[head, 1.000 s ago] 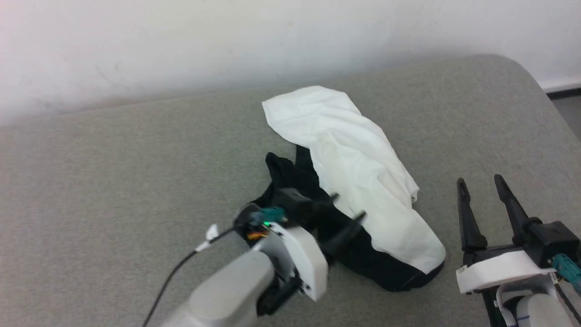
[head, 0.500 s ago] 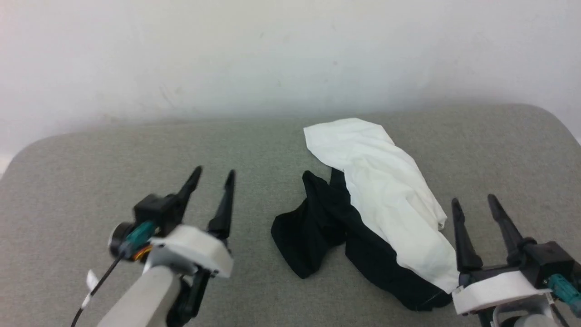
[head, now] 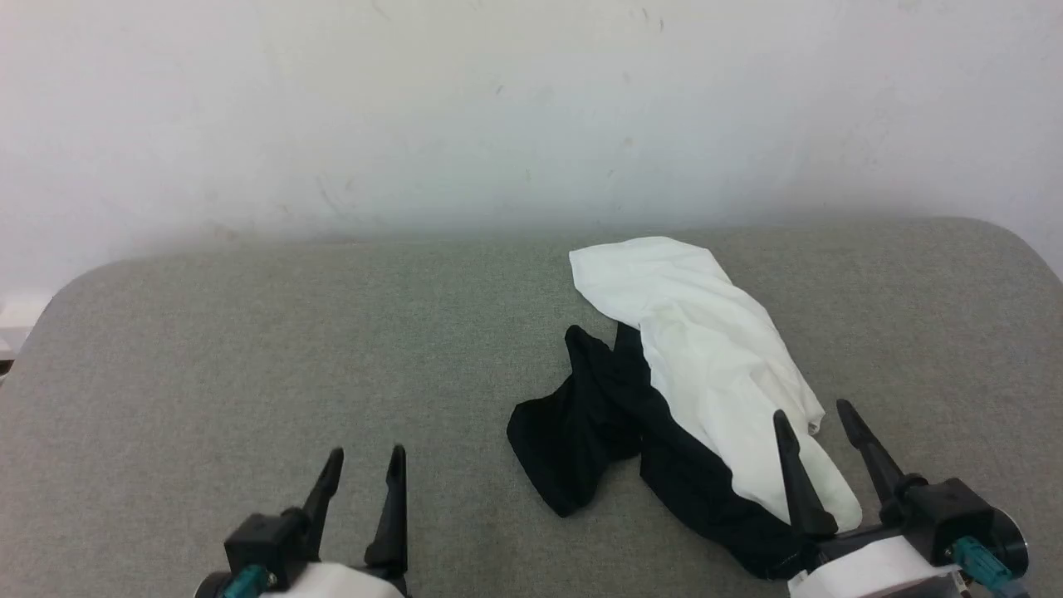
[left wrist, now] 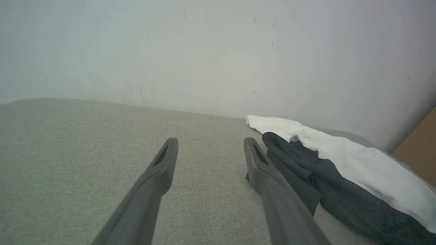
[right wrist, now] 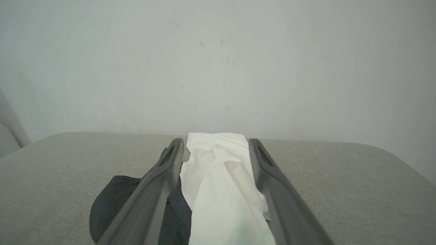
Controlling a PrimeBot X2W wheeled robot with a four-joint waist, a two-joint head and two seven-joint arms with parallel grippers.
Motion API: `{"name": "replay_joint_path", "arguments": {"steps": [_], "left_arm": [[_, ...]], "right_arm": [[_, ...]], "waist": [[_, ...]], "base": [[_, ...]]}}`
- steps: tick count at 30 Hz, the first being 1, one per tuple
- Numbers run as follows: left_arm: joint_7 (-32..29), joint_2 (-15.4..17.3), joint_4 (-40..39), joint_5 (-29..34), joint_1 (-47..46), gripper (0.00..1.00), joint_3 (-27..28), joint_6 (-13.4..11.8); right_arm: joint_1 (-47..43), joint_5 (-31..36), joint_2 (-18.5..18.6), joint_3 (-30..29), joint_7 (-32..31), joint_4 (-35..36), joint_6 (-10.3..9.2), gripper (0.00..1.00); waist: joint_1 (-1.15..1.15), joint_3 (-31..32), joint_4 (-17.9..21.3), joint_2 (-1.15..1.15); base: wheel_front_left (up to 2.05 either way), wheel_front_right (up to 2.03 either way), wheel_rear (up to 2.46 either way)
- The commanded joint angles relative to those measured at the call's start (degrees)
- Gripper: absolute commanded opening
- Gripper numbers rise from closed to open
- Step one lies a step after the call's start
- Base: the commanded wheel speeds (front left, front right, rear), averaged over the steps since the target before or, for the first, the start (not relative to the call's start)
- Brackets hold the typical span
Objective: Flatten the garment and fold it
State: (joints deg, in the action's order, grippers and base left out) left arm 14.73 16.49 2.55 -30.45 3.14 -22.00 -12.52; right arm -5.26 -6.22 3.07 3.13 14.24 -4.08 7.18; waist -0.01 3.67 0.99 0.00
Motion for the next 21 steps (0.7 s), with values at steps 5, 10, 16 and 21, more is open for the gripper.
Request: {"name": "replay_joint_path", "arguments": {"steps": [5,10,16,21], "left_arm": [[0.3,-0.8,2.0,2.7,1.6,1.00,0.3,1.6],[-0.3,-1.2,3.3,4.2,1.3,1.00,-1.0,2.7],[-9.8,-1.2,0.8,3.7,-3.0,1.00,-3.6,3.1],[-24.1,-1.2,-2.0,2.1,-9.2,1.00,-6.5,3.6]], "right_arm": [[-0.6,-0.4,-0.1,0.8,0.4,-0.6,0.31,1.00],[-0.2,0.1,-0.1,1.7,0.4,-0.6,0.31,1.00],[1.0,0.9,0.2,1.9,-0.1,1.2,0.31,1.00],[2.0,1.2,0.2,1.9,-0.3,2.6,0.31,1.00]], "waist": [[0.01,0.3,-0.1,0.00],[0.01,-0.2,0.3,0.00],[0.01,-3.4,2.2,0.00],[0.01,-7.3,4.1,0.00]], "base": [[0.00,0.00,0.00],[0.00,0.00,0.00],[0.00,0.00,0.00],[0.00,0.00,0.00]]}}
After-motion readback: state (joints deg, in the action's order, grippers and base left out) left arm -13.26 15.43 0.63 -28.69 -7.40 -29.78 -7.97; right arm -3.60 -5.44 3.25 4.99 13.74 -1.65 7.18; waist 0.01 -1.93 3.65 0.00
